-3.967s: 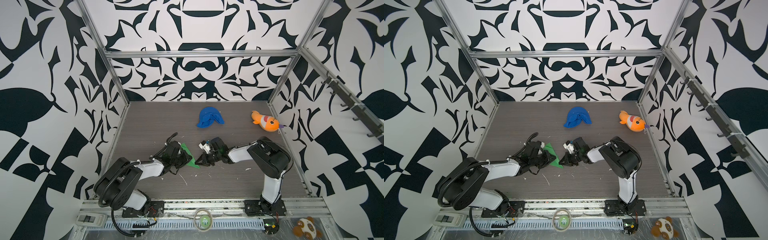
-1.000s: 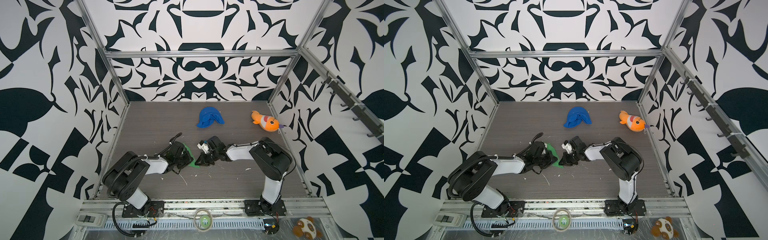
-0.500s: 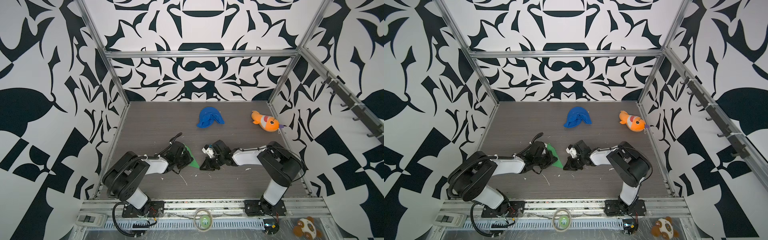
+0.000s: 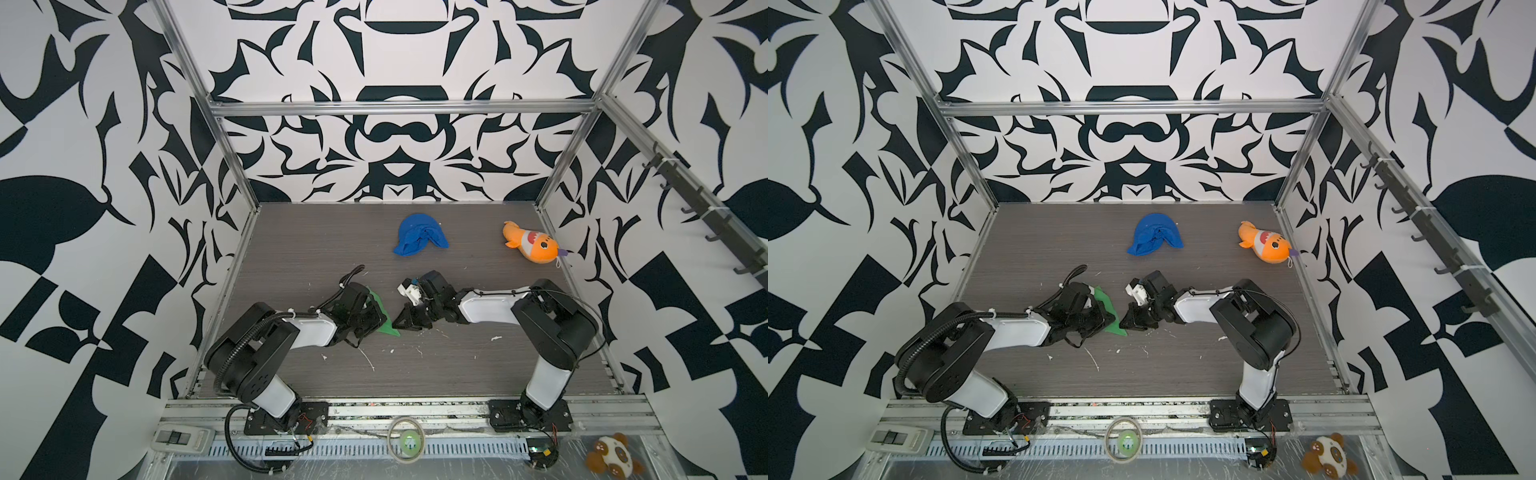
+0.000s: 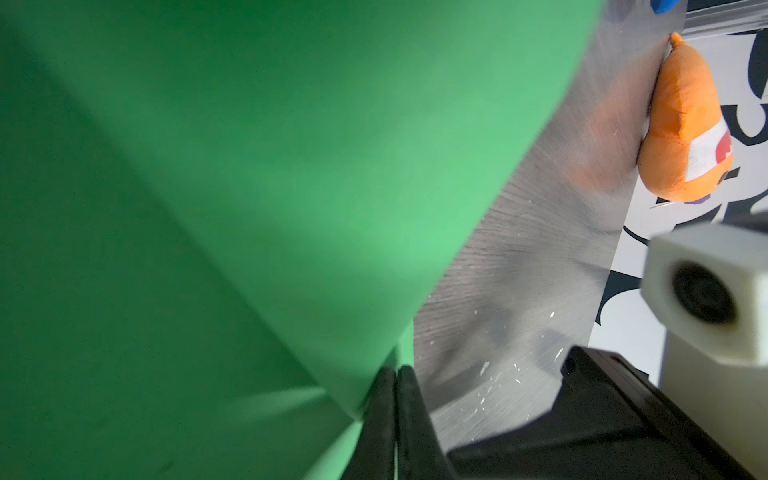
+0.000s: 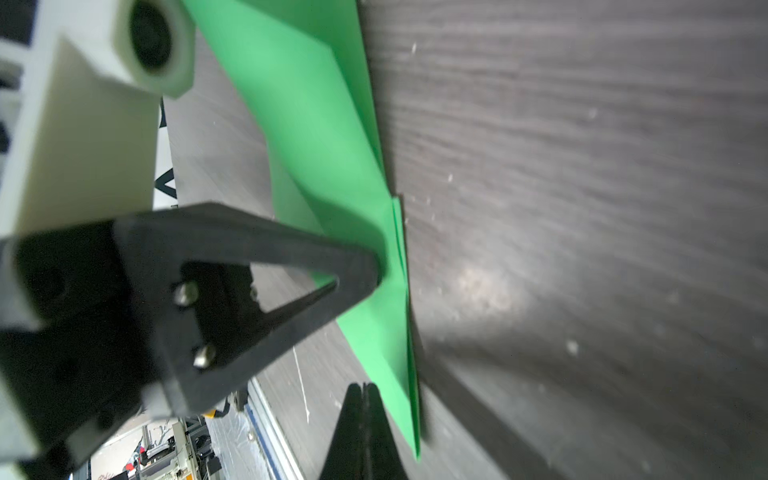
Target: Fold a paper plane with a square sheet of paper (pick it up from the middle)
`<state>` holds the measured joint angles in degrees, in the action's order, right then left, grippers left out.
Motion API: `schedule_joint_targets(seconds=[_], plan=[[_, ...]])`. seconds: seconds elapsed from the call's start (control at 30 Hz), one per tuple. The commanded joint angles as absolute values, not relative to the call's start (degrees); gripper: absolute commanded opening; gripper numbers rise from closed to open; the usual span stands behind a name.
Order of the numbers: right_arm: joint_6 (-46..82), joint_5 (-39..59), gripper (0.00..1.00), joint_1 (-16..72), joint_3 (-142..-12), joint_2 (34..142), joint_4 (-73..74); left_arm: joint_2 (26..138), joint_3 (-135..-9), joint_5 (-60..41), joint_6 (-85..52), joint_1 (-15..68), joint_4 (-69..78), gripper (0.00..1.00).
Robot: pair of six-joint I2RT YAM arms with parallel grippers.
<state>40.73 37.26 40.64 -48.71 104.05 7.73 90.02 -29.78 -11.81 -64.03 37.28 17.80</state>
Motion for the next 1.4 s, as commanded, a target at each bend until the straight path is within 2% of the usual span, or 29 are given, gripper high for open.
schedule_joint_targets(seconds=[0.0, 0.23, 0.43, 0.63, 0.93, 1.37], plan=[[41.3, 36.1, 0.0, 40.9, -50.4, 105.0, 8.4, 91.0, -29.8, -9.1, -63.6, 37.1, 12.8, 0.07], [41.5, 36.4, 0.0, 40.9, -46.1, 104.2, 7.6, 90.6, -29.8, -8.4, -63.8, 37.1, 11.8, 0.07], [41.1, 36.6, 0.0, 40.9, -38.5, 97.6, 6.2, 90.3, -29.5, -8.0, -64.2, 37.0, 11.6, 0.06], [38.6, 35.1, 0.0, 40.9, -41.3, 91.4, 4.1, 90.1, -29.9, -8.3, -64.0, 37.1, 11.8, 0.06], [38.6, 35.6, 0.0, 40.9, -52.7, 102.4, 4.1, 90.6, -31.0, -9.1, -63.6, 37.1, 12.0, 0.06], [37.6, 39.2, 0.0, 40.9, -53.7, 106.8, 4.7, 90.8, -31.7, -9.7, -63.4, 37.1, 12.0, 0.04]])
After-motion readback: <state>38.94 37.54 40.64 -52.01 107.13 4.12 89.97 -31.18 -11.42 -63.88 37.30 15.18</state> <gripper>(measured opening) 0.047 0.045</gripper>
